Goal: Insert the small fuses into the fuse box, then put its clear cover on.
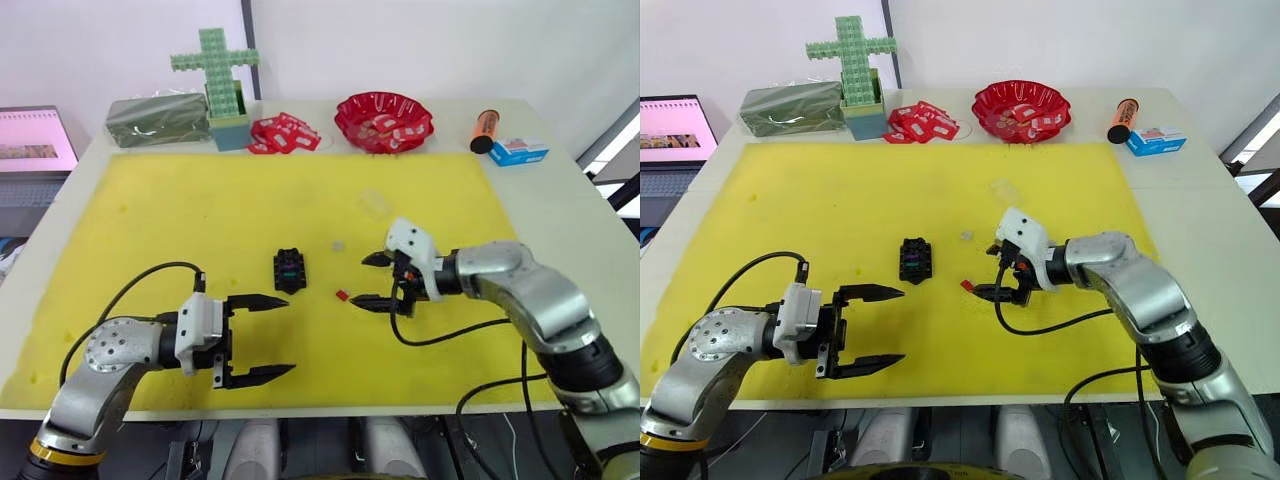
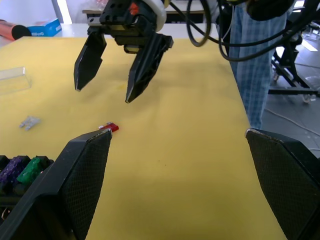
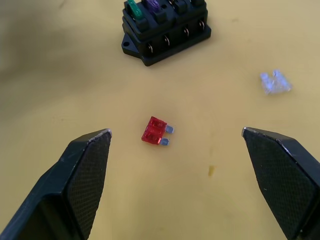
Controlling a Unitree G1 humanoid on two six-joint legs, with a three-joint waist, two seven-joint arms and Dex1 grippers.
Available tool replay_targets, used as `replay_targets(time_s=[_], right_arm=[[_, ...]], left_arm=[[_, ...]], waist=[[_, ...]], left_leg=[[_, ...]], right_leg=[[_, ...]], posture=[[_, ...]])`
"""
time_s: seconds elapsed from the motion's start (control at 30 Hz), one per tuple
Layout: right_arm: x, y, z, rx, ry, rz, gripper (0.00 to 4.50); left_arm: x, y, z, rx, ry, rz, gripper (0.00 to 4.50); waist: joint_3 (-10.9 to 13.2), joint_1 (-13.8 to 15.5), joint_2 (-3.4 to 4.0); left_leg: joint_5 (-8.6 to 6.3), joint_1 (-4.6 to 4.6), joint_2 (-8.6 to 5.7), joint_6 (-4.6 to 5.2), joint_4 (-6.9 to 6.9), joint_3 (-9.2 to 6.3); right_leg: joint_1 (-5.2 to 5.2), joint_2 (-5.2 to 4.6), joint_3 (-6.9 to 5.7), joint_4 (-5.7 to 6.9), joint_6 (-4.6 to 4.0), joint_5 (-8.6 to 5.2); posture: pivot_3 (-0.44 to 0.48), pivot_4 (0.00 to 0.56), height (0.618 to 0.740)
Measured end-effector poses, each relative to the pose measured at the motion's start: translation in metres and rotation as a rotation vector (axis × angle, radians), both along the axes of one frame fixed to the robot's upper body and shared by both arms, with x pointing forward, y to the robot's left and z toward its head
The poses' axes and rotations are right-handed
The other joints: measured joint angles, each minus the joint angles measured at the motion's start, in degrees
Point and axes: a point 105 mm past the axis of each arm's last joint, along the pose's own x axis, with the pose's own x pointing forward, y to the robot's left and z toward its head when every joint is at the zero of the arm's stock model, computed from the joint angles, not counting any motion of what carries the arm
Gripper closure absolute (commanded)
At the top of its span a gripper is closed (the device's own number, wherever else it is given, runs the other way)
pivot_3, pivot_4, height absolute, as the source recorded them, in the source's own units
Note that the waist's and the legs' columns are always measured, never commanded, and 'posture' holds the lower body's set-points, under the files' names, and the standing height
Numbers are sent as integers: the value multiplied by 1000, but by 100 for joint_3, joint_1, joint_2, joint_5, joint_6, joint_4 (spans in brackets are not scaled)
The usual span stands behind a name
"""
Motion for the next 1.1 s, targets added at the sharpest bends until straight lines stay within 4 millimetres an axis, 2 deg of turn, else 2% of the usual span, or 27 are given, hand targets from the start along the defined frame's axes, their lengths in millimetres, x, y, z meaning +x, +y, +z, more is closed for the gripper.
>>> replay_targets(time_s=[0.13,0.27,0.43,0.57,0.73,0.87,0.97,1.1], right_arm=[[-26,15,-5,29,-99,48,41],[-32,14,-15,11,-145,64,41],[-27,10,-21,14,-154,35,41],[-19,12,-15,215,70,-48,41],[-10,6,-4,301,341,-61,41],[1,4,7,365,595,-53,41],[8,-1,3,383,748,-81,41],[14,-3,-6,378,867,-102,41]], left_arm=[[-3,2,-1,-1,8,20,0],[-4,2,-1,-1,12,16,0],[-3,3,1,6,6,12,0],[-4,3,2,13,19,0,0],[-4,5,2,22,30,-10,0],[4,2,12,-25,-16,20,0],[7,0,15,-46,-44,48,0],[11,-3,15,-56,-88,89,0]], waist=[[1,-13,3],[0,-5,-1],[0,-10,0],[0,-22,-1],[1,-14,1],[0,-17,1],[1,-18,2],[1,-25,2]], left_leg=[[0,1,1,0,2,0],[0,4,2,0,7,1],[0,4,1,0,6,2],[0,5,6,0,7,-1],[0,4,4,0,5,-2],[0,4,4,0,4,-3],[0,3,1,1,2,-1],[0,3,-1,1,4,1]], right_leg=[[0,2,-1,2,1,-1],[5,1,-1,0,0,-2],[5,0,0,-1,0,-2],[6,4,1,3,0,0],[5,0,1,2,-2,0],[6,-1,1,2,-3,1],[4,-2,1,1,-2,1],[4,0,1,3,-1,2]], posture=[[0,150,740],[0,150,740],[0,150,740],[0,150,740],[0,150,740],[0,150,740],[0,150,740],[0,150,740]])
